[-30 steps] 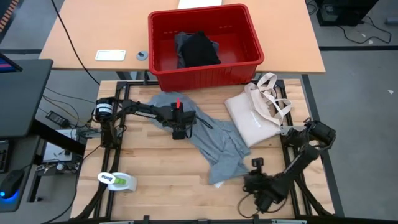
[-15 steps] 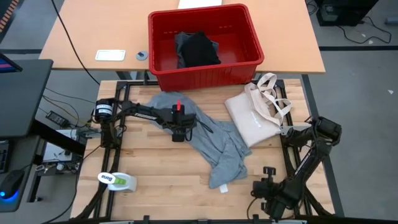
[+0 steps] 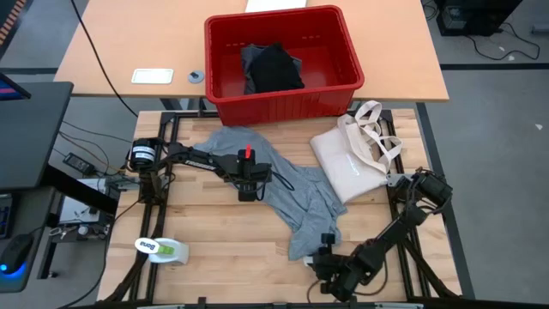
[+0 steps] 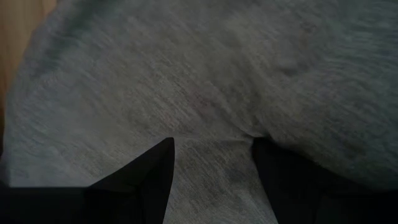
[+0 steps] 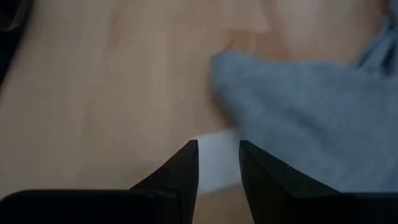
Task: Fold Laundry from Bin
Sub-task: Fold the gray shirt
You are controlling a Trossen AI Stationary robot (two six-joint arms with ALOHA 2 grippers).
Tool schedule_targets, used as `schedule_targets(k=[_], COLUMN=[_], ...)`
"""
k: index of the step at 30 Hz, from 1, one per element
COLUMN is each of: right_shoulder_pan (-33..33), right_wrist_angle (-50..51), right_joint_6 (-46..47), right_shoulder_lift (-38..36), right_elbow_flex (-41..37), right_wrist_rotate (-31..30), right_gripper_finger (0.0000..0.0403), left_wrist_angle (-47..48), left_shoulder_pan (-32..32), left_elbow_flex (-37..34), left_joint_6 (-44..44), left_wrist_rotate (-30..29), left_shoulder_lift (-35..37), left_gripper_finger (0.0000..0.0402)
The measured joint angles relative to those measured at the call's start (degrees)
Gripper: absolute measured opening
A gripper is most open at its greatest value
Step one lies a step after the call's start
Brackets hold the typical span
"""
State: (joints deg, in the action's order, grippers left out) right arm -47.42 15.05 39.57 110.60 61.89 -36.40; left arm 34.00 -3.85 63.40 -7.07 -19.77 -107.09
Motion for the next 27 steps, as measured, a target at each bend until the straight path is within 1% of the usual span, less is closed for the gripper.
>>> schedule_targets(k=[3, 8, 10, 12, 16, 20, 22, 25, 27], right_shoulder_pan=[1.6, 2.6, 3.6, 4.8, 6.5, 6.8, 6.8, 6.9, 6.9], right_wrist_angle=[-3.0, -14.5, -16.7, -15.3, -11.5, -9.5, -8.1, -7.3, -7.0], right_joint_6=[-6.8, -23.7, -28.1, -29.1, -28.2, -27.9, -26.2, -24.3, -23.1], right_shoulder_lift=[-0.1, 1.4, 2.6, 3.6, 3.8, 3.8, 3.9, 4.5, 4.5], right_elbow_flex=[0.0, 0.0, 0.2, 1.0, 1.4, 1.4, 1.4, 1.5, 1.5], right_wrist_rotate=[-0.2, 0.3, 0.8, 0.6, 1.6, 2.3, 3.3, 4.0, 4.7], right_gripper_finger=[0.0124, 0.0123, 0.0124, 0.0127, 0.0143, 0.0158, 0.0160, 0.0150, 0.0126], left_wrist_angle=[0.3, 1.3, 1.3, 1.2, 1.3, 1.5, 1.5, 1.6, 1.6], left_shoulder_pan=[0.6, 1.3, 1.2, 1.1, 0.9, 1.0, 1.0, 1.0, 1.0], left_elbow_flex=[0.0, 0.0, 0.0, 0.0, 0.0, 0.0, 0.0, 0.0, 0.0], left_joint_6=[0.0, -1.0, -1.5, -1.5, -1.0, -1.0, -1.0, -1.0, -1.0], left_wrist_rotate=[0.0, 0.1, 0.4, 0.3, 0.5, 0.3, 0.2, 0.1, 0.1], left_shoulder_lift=[0.0, 0.0, 0.0, 0.0, 0.0, 0.0, 0.0, -0.1, -0.1], left_gripper_finger=[0.0235, 0.0235, 0.0235, 0.0235, 0.0235, 0.0235, 0.0235, 0.0235, 0.0235])
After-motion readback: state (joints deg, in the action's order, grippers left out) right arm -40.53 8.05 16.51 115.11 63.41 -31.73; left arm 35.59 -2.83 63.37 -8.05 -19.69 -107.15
